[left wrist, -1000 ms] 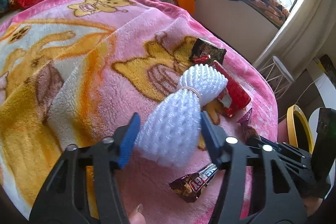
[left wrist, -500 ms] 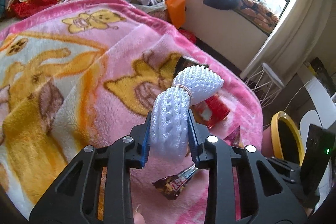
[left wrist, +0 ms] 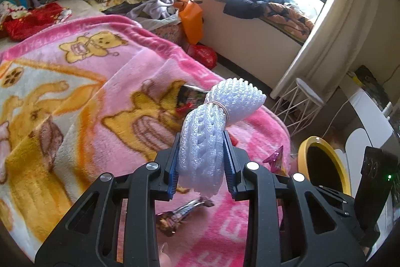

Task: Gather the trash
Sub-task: 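Carry the wrapper in the right gripper over the bin while the left carries the mesh sleeve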

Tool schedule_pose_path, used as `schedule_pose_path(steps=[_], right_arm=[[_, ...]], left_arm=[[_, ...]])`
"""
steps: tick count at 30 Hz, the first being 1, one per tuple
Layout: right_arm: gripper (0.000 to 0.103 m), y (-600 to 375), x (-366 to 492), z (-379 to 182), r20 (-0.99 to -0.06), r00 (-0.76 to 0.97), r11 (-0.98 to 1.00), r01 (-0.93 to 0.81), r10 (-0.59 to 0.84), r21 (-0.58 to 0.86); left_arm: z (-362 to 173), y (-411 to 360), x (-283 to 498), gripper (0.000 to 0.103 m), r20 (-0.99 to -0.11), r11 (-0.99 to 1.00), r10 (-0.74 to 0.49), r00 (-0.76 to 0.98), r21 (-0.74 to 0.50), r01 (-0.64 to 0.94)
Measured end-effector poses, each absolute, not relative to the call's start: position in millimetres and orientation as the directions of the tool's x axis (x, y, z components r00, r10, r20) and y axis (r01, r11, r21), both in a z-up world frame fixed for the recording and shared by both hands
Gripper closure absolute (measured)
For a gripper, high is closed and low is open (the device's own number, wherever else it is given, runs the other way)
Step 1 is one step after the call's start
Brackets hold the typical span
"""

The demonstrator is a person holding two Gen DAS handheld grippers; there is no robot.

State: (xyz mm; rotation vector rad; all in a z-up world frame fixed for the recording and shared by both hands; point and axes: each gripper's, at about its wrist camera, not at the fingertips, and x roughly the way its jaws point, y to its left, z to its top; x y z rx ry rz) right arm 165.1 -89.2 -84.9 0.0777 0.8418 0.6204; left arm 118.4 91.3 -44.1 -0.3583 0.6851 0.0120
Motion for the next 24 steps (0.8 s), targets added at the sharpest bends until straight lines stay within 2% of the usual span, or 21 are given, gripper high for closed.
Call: schedule_pose_path(steps=[24], right_arm=[[0.092,-172.2,150.9,-39.5,-0.571,0.662,0.874,-0.367,0.485,0.317]], left_arm=[[-18.8,25.1,123.8,0.079,-0.579,0.950,-0.209,0.788,-0.311,0.024]])
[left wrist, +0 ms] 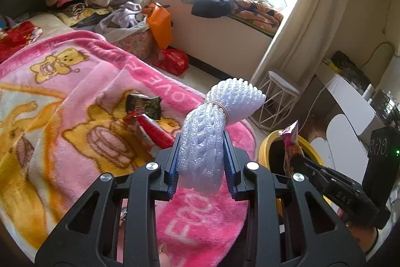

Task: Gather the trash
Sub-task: 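Carry the wrapper in the right gripper over the bin while the left carries the mesh sleeve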

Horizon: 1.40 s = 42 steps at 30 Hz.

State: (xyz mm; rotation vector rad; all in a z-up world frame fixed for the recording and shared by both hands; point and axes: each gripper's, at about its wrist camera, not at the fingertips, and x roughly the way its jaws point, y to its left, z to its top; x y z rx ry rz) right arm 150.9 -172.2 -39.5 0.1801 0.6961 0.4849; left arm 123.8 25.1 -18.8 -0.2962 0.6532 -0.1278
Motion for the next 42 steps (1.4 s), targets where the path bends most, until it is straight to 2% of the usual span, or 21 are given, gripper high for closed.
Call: schedule_pose_path(steps=[42], right_arm=[[0.092,-277.5,130.3,-30.0,-0.511,0.796,0.923,-0.148,0.325,0.357]], left_arm=[[-6.1,-63.0,129.9,0.079,-0.573,0.942,-0.328,0.751,-0.254,0.218]])
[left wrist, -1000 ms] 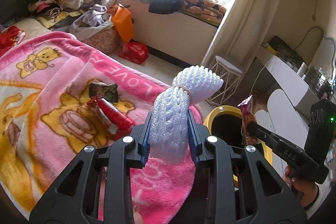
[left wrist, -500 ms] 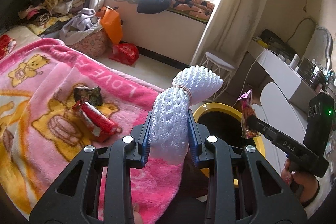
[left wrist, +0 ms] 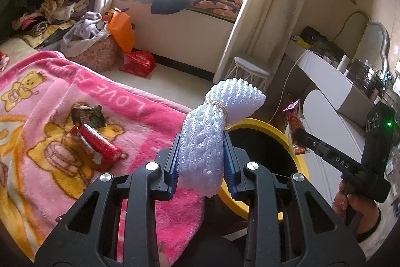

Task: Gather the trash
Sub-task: 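Carry the wrapper in the right gripper over the bin while the left carries the mesh sleeve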

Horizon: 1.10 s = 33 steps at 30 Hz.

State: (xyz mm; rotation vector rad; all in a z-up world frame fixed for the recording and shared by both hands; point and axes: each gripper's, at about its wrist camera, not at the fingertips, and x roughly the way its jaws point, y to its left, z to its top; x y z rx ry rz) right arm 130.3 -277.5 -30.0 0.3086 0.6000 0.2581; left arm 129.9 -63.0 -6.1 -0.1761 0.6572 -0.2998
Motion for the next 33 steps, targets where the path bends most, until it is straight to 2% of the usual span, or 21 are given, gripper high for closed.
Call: schedule_pose_path(steps=[33], right_arm=[[0.092,-343.8,132.2,-58.2,-0.559,0.813,0.928,0.065,0.164,0.367]], left_arm=[[-40.8,-149.1,149.6,0.079,-0.651,0.912,-0.394,0.648,-0.188,0.365]])
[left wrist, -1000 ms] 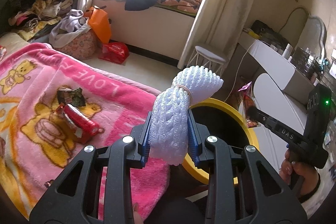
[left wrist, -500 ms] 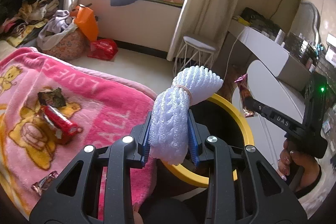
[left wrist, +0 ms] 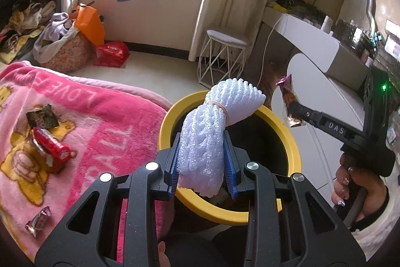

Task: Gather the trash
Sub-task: 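Carry the wrapper in the right gripper over the bin while the left carries the mesh sleeve, then open both grippers above the bin to drop the items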

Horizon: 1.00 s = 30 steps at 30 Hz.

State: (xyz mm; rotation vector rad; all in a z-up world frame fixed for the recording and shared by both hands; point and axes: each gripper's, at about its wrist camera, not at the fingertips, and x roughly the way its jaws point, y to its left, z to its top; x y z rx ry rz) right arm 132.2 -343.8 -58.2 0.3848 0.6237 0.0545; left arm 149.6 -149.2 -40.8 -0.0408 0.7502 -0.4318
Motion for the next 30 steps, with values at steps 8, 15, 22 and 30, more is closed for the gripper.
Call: schedule_pose_path(steps=[8,15,22,30], right_arm=[[0.092,-351.2,135.3,-67.0,-0.580,0.801,0.925,0.096,0.148,0.368],[0.092,-358.5,139.3,-75.1,-0.598,0.789,0.920,0.120,0.140,0.373],[0.092,-364.8,142.8,-81.6,-0.612,0.777,0.917,0.128,0.144,0.378],[0.088,-367.3,146.1,-82.8,-0.617,0.772,0.917,0.120,0.154,0.379]], left_arm=[[-55.6,-165.7,153.3,0.079,-0.685,0.905,-0.392,0.614,-0.166,0.392],[-69.6,-182.4,157.0,0.079,-0.716,0.893,-0.396,0.575,-0.155,0.422],[-78.6,-193.6,160.3,0.078,-0.739,0.887,-0.395,0.546,-0.151,0.437],[-80.3,-195.0,163.8,0.050,-0.737,0.892,-0.391,0.551,-0.154,0.425]])
